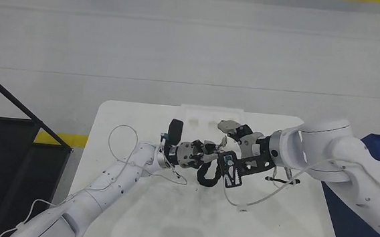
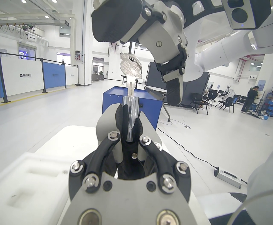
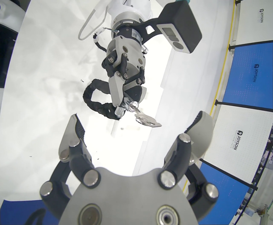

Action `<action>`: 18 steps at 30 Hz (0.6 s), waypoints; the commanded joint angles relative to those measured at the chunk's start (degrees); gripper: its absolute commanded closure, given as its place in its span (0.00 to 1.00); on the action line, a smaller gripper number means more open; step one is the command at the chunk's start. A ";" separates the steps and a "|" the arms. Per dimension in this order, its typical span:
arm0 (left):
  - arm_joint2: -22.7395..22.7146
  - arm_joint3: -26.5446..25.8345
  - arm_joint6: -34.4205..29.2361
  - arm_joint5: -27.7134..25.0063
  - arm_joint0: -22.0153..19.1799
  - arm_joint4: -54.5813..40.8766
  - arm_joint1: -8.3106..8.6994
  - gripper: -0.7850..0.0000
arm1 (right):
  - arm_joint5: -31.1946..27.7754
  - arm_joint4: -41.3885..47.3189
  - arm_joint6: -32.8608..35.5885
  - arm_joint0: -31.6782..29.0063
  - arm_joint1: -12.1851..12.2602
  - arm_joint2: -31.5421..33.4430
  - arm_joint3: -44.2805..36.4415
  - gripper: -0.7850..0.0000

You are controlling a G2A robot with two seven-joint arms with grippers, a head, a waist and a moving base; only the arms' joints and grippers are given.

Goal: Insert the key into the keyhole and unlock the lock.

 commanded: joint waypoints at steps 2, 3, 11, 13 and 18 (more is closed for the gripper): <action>-0.12 -0.58 0.00 0.00 0.17 0.95 0.31 1.00 | 0.06 1.63 0.06 3.30 1.07 -2.49 0.53 0.00; -0.14 -0.77 0.00 0.00 0.22 1.20 0.41 1.00 | 0.06 2.33 0.00 4.32 1.43 -3.23 0.71 0.08; 0.00 -1.95 0.00 0.00 0.20 2.63 1.13 1.00 | 0.06 3.55 -4.15 10.86 3.65 -9.03 0.74 0.56; 0.17 -2.06 0.00 0.00 0.18 2.78 1.23 1.00 | 0.06 2.94 -6.37 11.76 4.02 -9.90 1.00 0.60; 0.71 -2.30 0.00 0.00 0.01 2.81 1.40 1.00 | 0.06 -0.16 -11.30 13.11 4.61 -12.32 1.51 0.58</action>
